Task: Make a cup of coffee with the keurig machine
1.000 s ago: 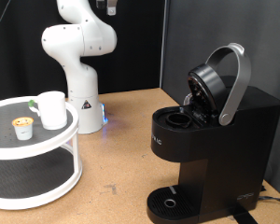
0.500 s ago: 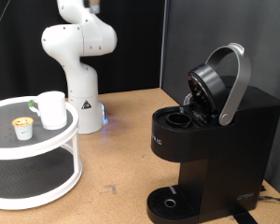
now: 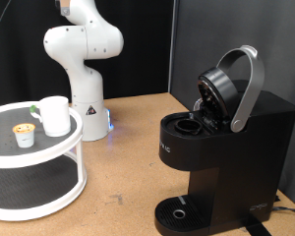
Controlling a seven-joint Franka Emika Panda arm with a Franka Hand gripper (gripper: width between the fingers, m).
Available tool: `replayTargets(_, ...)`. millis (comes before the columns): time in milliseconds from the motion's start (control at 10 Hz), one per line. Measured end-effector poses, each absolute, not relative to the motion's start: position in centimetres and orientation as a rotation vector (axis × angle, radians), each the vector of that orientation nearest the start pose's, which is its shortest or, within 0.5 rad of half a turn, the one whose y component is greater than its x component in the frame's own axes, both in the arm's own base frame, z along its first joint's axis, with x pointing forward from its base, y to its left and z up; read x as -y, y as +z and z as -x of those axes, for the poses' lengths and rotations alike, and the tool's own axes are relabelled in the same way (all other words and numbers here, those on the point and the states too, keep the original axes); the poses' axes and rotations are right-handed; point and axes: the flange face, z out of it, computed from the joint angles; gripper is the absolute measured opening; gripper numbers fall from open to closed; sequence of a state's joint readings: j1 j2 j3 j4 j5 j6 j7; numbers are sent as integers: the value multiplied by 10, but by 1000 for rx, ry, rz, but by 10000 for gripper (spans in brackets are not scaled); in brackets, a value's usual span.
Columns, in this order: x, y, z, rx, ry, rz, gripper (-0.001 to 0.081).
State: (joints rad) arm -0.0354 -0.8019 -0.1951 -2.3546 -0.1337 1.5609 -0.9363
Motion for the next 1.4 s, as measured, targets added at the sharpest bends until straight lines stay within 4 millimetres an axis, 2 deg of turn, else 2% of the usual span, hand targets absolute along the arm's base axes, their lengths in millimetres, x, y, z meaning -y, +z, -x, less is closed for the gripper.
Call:
replayTargets(300,115,583,-293,1245,-40,2883,803)
replayTargets(600,154,574,-289,1247,-56,2882,803)
replayTargets(800,185,572,-280,1203,-102,2886,803)
replayTargets(1000,207,572,-272,1180,-118,2889,803)
replayTargets(1200,219,569,-269,1187,-84,2881,803)
replayTargets(1400,222,569,-270,1188,-61,2874,803)
